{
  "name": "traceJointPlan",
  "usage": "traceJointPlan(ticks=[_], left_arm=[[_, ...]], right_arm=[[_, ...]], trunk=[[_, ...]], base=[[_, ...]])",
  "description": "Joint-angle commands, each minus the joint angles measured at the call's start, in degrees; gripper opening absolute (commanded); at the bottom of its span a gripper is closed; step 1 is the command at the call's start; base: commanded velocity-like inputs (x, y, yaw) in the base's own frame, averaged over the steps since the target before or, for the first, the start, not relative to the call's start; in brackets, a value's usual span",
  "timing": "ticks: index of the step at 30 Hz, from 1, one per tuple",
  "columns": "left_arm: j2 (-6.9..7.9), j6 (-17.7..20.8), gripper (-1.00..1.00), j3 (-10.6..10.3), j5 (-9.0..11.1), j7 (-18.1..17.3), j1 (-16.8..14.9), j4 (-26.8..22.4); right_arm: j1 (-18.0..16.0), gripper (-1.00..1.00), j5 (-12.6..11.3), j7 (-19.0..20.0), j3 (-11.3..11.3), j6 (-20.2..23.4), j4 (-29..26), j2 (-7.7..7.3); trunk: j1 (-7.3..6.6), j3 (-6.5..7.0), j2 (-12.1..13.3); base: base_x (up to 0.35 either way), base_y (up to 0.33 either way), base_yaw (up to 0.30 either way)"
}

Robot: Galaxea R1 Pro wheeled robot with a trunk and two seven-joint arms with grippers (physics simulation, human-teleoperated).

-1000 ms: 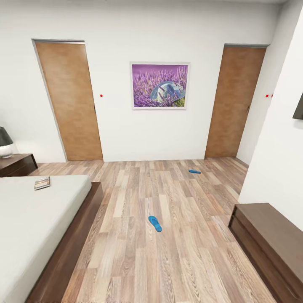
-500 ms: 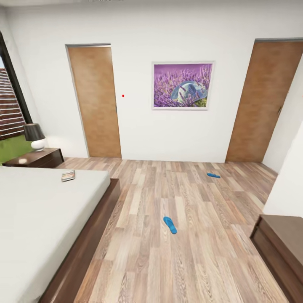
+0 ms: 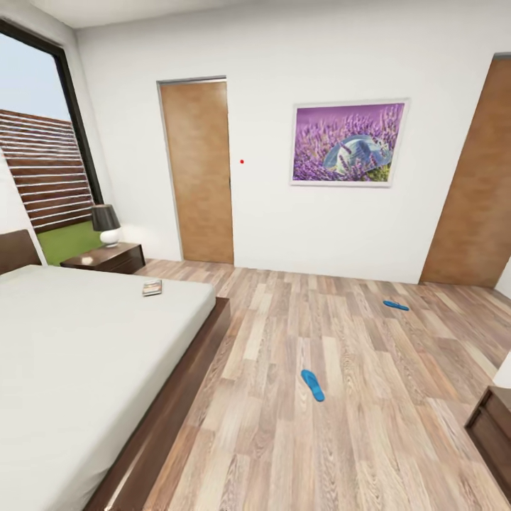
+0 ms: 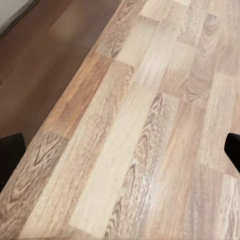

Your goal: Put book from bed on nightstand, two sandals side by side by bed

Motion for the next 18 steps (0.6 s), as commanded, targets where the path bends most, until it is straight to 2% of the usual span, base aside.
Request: traceJointPlan(ticks=[1, 7, 18], left_arm=[[-0.02, -0.16, 1.00, 0.08, 0.34, -0.09, -0.05, 0.05], [-0.04, -0.16, 1.00, 0.08, 0.34, -0.09, -0.05, 0.05], [-0.03, -0.16, 1.00, 0.08, 0.34, -0.09, -0.05, 0.05]], right_arm=[[-0.02, 1.00, -0.03, 0.01, -0.11, -0.20, 0.03, 0.01], [-0.02, 1.00, 0.06, 0.03, 0.00, -0.20, 0.03, 0.02], [-0.02, 1.00, 0.19, 0.18, 0.06, -0.19, 0.11, -0.12]], trunk=[[0.00, -0.06, -0.03], [0.00, -0.06, -0.03], [0.00, -0.06, -0.03]], base=[[0.000, 0.000, 0.278], [0.000, 0.000, 0.136], [0.000, 0.000, 0.012]])
